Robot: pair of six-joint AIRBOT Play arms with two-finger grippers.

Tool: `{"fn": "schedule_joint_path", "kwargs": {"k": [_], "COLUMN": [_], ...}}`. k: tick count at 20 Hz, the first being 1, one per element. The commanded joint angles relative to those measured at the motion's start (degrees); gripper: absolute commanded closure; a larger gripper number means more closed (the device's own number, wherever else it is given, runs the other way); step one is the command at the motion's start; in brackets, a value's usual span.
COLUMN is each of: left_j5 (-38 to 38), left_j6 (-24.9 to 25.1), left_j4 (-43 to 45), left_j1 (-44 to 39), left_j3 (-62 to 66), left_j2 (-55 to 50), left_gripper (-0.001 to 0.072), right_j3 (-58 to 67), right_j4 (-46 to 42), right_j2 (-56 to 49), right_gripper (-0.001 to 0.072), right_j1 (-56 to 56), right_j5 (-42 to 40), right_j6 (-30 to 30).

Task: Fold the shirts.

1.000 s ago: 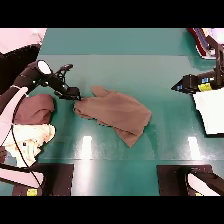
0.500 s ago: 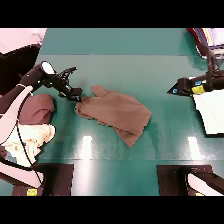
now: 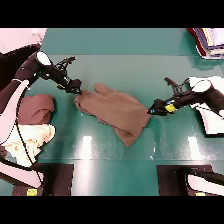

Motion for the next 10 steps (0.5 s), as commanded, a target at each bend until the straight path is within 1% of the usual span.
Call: {"fn": "schedule_joint_path", "kwargs": {"k": [1,3,5,7,10], "left_j5": [1.3,4.0,6.1,5.4,4.2], "left_j6": [0.0,0.0,0.0,0.0,-0.2], "left_j4": [0.4,1.3,1.8,2.4,1.8], "left_j1": [0.0,0.0,0.0,0.0,0.0], "left_j3": [0.6,0.6,0.7,3.5,10.8], "left_j2": [2.3,7.1,14.7,22.4,33.2], "left_gripper": [0.0681,0.0682,0.0681,0.0681,0.0681], "right_j3": [2.2,6.1,11.0,17.0,26.9], "right_j4": [2.5,2.0,0.6,0.5,0.5], "right_j2": [-3.7,-1.8,3.3,10.1,19.6], "right_gripper": [0.0692,0.0694,0.0695,0.0695,0.0695], "right_j1": [3.5,3.5,2.3,0.6,-1.4], "right_j5": [-3.8,-3.7,-2.7,-0.2,4.7], "right_j6": [-4.8,-4.9,-4.7,-4.7,-2.8]}}
